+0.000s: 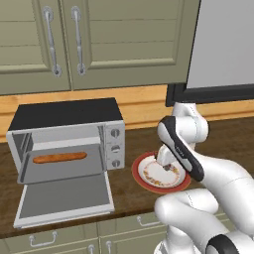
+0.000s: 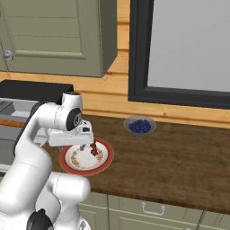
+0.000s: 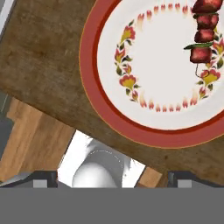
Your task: Pick up the kebab skewer and baguette bread, and place them inside the toaster oven. Close the toaster oven door and start by setting the timer.
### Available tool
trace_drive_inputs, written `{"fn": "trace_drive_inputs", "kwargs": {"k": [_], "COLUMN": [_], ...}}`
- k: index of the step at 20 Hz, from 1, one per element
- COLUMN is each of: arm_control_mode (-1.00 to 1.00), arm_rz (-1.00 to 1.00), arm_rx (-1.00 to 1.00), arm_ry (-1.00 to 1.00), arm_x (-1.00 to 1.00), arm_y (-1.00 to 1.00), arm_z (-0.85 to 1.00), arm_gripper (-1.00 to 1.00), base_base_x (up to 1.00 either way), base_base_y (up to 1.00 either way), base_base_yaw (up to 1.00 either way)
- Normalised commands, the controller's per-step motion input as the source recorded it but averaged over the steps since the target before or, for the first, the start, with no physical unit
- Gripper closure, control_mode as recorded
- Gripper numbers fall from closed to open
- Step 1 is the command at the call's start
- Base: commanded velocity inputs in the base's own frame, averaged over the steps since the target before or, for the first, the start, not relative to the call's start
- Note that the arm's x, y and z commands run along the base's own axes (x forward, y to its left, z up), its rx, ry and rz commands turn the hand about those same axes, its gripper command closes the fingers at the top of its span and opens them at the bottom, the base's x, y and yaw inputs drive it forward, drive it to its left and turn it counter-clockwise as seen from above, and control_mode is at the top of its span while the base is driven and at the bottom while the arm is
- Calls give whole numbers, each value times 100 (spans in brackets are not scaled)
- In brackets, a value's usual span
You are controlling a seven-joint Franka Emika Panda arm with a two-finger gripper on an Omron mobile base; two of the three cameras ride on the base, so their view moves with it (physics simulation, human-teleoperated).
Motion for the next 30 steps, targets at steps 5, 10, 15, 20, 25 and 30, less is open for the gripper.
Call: {"fn": "trace_drive_inputs", "kwargs": {"k": [5,10,15,20,25,30], "arm_control_mode": [-100,-100,-100,-100,-100,-100], "arm_rz": [24,-4,-3,0,0,0], "arm_rx": [-5,0,0,0,0,0], "arm_ry": [-5,0,0,0,0,0], "arm_x": [11,50,41,22,0,1], "arm_y": [-14,0,0,-5,0,0], "arm_z": [-17,0,-2,-7,0,-4], "arm_gripper": [-100,-100,-100,-100,-100,-100], "base_base_x": [0,0,0,0,0,0], "base_base_y": [0,0,0,0,0,0], "base_base_yaw": [0,0,0,0,0,0]}}
